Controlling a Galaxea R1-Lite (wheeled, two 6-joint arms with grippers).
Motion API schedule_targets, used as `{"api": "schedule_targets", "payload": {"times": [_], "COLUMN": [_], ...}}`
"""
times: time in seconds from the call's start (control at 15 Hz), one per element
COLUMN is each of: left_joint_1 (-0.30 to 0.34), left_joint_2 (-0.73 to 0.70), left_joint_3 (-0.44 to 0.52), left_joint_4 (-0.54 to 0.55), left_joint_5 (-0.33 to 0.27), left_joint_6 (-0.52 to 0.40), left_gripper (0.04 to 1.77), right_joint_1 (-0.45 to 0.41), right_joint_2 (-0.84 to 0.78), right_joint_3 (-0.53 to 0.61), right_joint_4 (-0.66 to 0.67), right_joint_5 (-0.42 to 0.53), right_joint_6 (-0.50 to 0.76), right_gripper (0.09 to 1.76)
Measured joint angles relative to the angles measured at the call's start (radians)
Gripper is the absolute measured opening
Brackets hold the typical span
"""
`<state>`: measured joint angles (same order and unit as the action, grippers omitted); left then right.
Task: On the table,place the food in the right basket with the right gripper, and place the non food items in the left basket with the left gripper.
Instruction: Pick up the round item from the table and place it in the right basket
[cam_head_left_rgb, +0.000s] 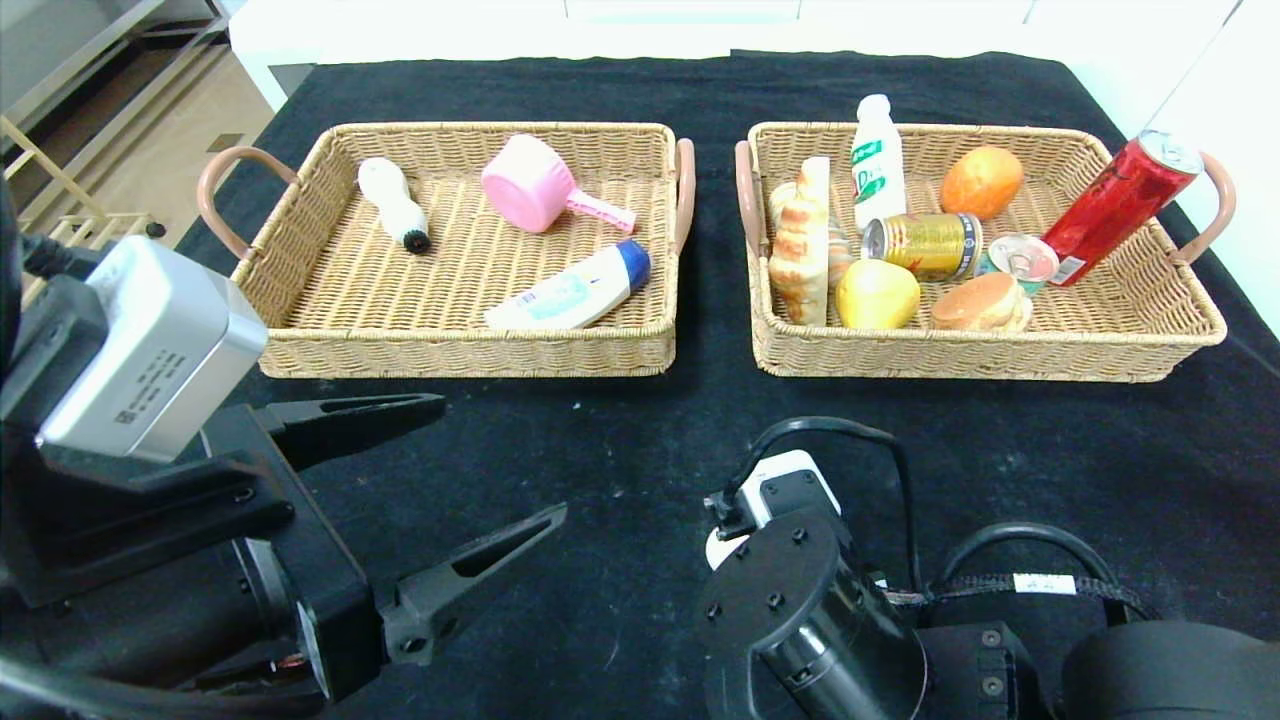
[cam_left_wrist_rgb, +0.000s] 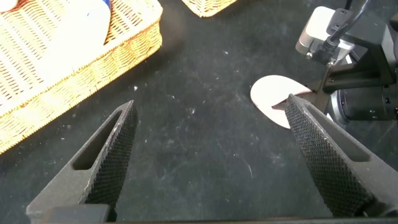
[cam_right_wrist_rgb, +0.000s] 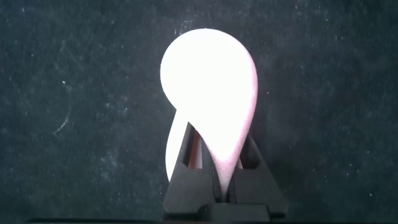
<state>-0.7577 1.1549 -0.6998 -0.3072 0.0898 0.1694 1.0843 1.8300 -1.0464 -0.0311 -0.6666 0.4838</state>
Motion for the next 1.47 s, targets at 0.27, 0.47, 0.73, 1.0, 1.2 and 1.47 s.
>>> {"api": "schedule_targets", "payload": {"times": [0.27,0.47,0.73,1.0,1.2,1.47], "left_joint_1": [0.000,0.000,0.000,0.001,0.001,0.001], "left_joint_2": [0.001,0.000,0.000,-0.004,-0.004,-0.004], "left_joint_3": [0.000,0.000,0.002,0.001,0.001,0.002], "left_joint_4": [0.001,0.000,-0.001,-0.003,-0.002,-0.002], "left_joint_5": [0.000,0.000,0.001,0.001,0.001,0.001], "left_joint_6": [0.000,0.002,0.007,0.007,0.007,0.006], "left_gripper": [1.72,1.72,1.72,1.72,1.72,1.72], "right_joint_1": [0.000,0.001,0.013,0.004,-0.058,-0.189], "right_joint_2": [0.005,0.001,-0.030,-0.121,-0.199,-0.257], "right_joint_3": [0.000,-0.001,-0.003,-0.011,-0.017,-0.051], "right_joint_4": [0.000,0.002,0.006,0.012,0.010,0.003], "right_joint_5": [0.000,0.000,-0.041,-0.041,-0.039,-0.030], "right_joint_6": [0.022,0.017,0.000,-0.087,-0.174,-0.233], "right_gripper": [0.16,0.16,0.16,0.16,0.16,0.16]}}
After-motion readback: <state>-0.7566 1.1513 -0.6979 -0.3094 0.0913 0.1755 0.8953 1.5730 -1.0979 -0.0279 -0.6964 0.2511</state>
